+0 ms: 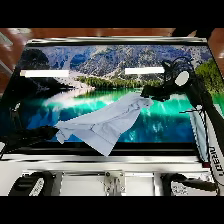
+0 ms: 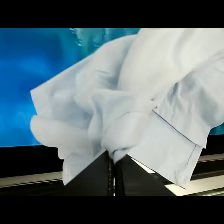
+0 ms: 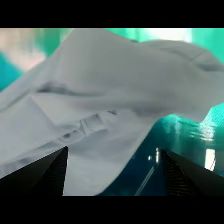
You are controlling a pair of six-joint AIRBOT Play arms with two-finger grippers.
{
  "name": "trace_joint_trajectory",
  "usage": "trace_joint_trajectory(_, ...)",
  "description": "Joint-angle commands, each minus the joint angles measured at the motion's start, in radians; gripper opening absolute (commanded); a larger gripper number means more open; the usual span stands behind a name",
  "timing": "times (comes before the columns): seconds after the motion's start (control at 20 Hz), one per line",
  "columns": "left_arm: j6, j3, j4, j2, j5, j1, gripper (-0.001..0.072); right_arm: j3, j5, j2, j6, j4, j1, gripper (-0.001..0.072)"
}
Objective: Fold the shirts.
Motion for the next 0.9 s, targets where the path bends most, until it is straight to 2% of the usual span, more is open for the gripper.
trace_joint_trajectory(0.0, 0.011, -0.024, -0.019, 0.001, 0.012, 0.0, 0.0035, -0.006, 0.228, -0.027, -0.087, 0.068, -0.06, 0.0688)
trace_joint_trajectory(0.1, 0.011, -0.024, -0.019, 0.001, 0.019, 0.0, 0.0035, -0.09, 0.33, -0.027, -0.106, 0.116, -0.096, 0.0688)
trace_joint_trajectory(0.15, 0.011, -0.024, -0.019, 0.001, 0.02, 0.0, 0.0035, -0.15, 0.304, -0.027, -0.101, 0.144, -0.097, 0.0688)
trace_joint_trajectory(0.35, 0.007, -0.024, -0.021, 0.001, 0.014, 0.0, 0.0035, -0.347, -0.003, -0.027, -0.053, 0.304, -0.04, 0.0688)
trace_joint_trajectory(0.45, 0.007, -0.024, -0.028, 0.001, 0.003, 0.0, 0.0035, -0.374, -0.111, -0.028, -0.024, 0.311, 0.011, 0.0688)
trace_joint_trajectory(0.55, 0.007, -0.024, -0.027, 0.001, 0.004, 0.0, 0.0035, -0.375, -0.159, -0.048, 0.006, 0.317, 0.057, 0.0687)
trace_joint_trajectory(0.65, 0.007, -0.024, -0.03, 0.001, 0.003, 0.0, 0.0035, -0.375, -0.191, -0.074, 0.006, 0.342, 0.099, 0.0609)
trace_joint_trajectory(0.85, 0.007, -0.024, -0.03, 0.001, 0.003, 0.0, 0.0035, -0.375, -0.213, -0.121, 0.006, 0.383, 0.148, 0.0609)
